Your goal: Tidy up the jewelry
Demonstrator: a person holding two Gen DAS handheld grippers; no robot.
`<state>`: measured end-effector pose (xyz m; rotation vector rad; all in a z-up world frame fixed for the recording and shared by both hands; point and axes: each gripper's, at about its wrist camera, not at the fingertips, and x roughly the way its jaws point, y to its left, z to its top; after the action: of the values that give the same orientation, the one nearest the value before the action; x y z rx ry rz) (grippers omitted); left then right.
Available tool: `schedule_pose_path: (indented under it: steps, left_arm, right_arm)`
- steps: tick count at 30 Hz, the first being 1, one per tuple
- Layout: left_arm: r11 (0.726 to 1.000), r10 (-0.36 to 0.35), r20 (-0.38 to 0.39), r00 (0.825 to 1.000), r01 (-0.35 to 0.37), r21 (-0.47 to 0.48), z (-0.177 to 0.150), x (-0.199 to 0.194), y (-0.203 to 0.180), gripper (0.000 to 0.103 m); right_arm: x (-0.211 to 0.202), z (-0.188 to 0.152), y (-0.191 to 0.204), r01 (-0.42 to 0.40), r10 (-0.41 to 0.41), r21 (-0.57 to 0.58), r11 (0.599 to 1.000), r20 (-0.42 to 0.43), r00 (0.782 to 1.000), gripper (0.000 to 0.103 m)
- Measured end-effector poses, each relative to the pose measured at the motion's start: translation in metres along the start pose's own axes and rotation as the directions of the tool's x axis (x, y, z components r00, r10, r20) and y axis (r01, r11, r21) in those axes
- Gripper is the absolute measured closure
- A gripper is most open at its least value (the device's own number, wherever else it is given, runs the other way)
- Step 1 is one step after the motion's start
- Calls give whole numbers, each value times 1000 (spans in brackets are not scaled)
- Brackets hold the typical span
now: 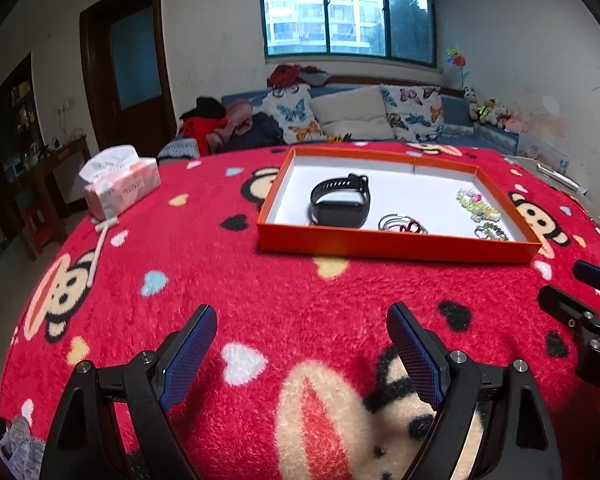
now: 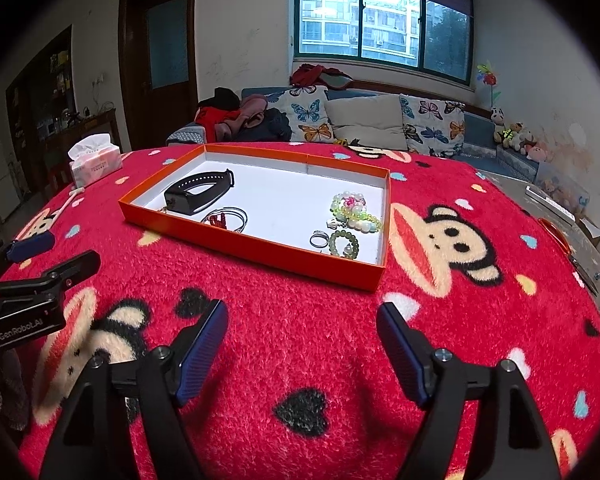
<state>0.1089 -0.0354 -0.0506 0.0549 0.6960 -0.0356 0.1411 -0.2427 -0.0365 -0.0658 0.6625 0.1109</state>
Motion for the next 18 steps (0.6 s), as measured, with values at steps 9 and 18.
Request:
schedule_pose_path:
  steps: [9, 18]
  left_arm:
    - [1000, 13, 5, 1000, -13, 5, -1, 1, 0, 12]
    - [1000, 30, 16, 999, -30, 1, -1, -2, -2, 12]
  right_arm:
    - [1, -1, -2, 2, -2, 2, 1000, -4, 1000, 16]
    - [1, -1, -2, 2, -2, 2, 1000, -6, 1000, 16]
